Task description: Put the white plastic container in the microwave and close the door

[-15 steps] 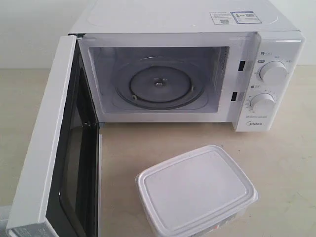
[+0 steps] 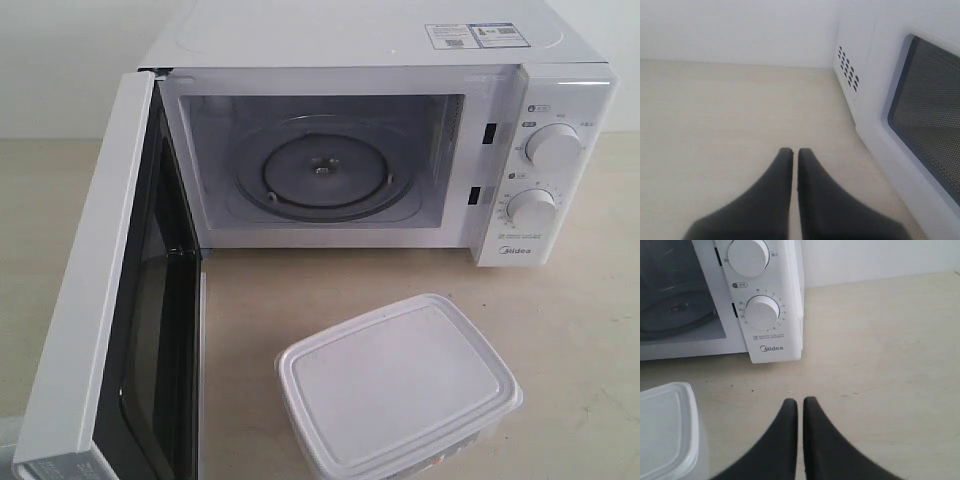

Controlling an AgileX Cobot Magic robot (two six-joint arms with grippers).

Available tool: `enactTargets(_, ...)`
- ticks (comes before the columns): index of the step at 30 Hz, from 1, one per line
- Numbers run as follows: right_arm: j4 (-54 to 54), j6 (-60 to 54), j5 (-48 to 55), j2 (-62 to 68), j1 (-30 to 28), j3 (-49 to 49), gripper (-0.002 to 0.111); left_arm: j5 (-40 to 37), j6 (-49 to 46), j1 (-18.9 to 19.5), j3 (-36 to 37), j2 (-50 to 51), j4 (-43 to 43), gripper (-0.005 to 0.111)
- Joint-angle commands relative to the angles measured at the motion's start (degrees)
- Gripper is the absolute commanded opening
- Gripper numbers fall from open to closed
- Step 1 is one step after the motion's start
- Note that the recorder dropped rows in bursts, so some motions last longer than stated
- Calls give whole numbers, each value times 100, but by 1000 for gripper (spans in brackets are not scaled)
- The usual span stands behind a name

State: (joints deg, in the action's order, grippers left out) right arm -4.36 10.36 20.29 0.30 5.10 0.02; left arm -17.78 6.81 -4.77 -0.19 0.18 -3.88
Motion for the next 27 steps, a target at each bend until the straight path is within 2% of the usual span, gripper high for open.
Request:
enactTargets(1, -92, -136, -70, -30, 7, -2, 0, 19, -8, -40, 19, -18, 24, 4)
enactTargets(5, 88, 37, -236, -30, 7, -89, 0, 19, -8, -40, 19, -18, 24, 4)
enactTargets(10, 436, 50, -540, -30, 7, -910, 0, 19, -8, -40, 19, -18, 24, 4)
enactTargets(19, 436, 89, -1472, -30, 7, -2281, 0, 19, -8, -40, 19, -18, 24, 4)
enactTargets(24, 737, 457, -2929, -30, 7, -2523, 0, 19, -8, -40, 19, -18, 24, 4)
enactTargets(27, 737, 469, -2234, 444, 7, -3006, 0, 19, -8, -40, 19, -18, 24, 4)
